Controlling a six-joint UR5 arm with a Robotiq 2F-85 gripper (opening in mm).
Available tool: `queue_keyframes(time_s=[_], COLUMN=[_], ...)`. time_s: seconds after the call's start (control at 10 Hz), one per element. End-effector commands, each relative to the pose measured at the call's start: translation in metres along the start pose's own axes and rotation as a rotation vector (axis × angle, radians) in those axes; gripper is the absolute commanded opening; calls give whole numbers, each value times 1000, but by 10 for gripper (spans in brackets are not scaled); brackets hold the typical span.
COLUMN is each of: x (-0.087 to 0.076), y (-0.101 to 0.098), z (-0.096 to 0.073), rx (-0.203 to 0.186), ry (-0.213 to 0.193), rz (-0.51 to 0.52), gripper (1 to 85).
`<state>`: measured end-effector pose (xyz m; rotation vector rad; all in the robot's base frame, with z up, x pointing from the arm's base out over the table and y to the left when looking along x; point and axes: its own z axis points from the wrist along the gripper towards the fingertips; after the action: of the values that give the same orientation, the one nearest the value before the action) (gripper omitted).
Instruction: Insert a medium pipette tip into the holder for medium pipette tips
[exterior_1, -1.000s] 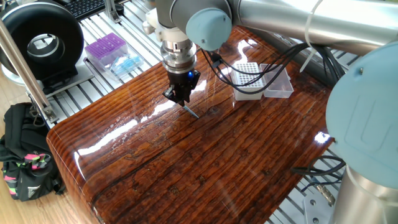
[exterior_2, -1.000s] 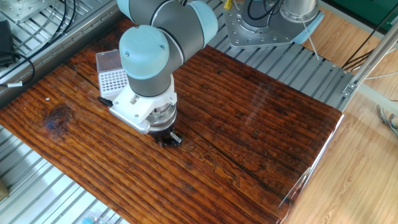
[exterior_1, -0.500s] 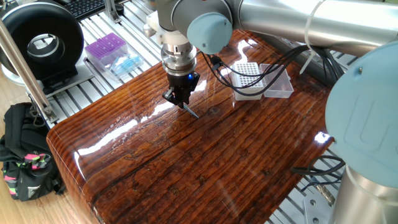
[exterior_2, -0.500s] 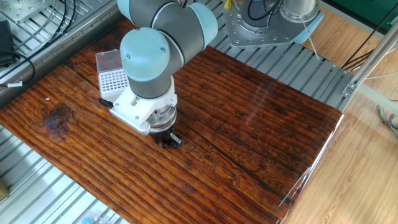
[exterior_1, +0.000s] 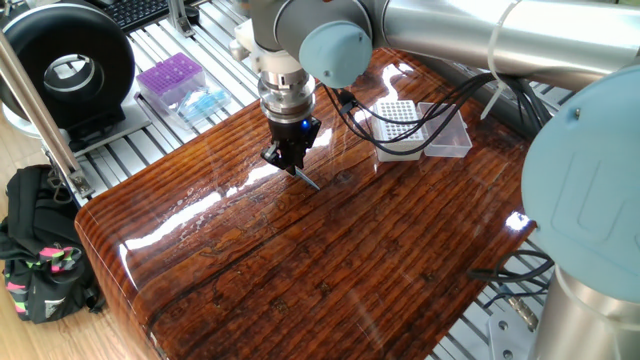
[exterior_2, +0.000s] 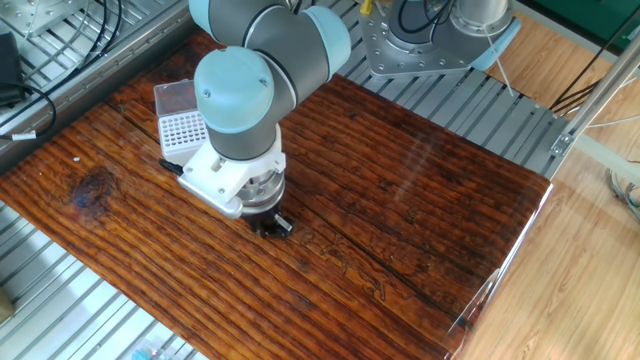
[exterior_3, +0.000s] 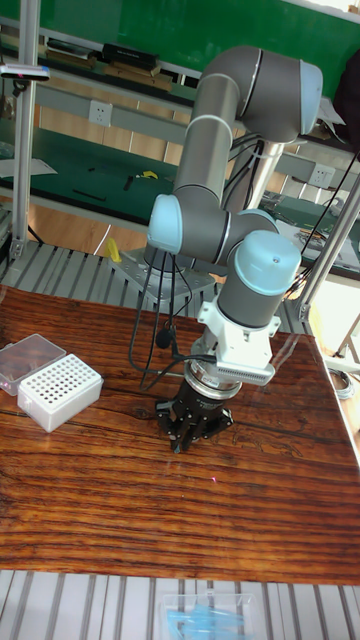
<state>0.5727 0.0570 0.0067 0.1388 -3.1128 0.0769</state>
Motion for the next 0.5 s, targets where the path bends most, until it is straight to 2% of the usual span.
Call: queue_keyframes(time_s=[0.0, 0.4], x=[2, 1], y=[2, 0], z=[-1, -1], rx=[-7, -1], ry=[7, 2], rz=[5, -3], gripper=[220, 220])
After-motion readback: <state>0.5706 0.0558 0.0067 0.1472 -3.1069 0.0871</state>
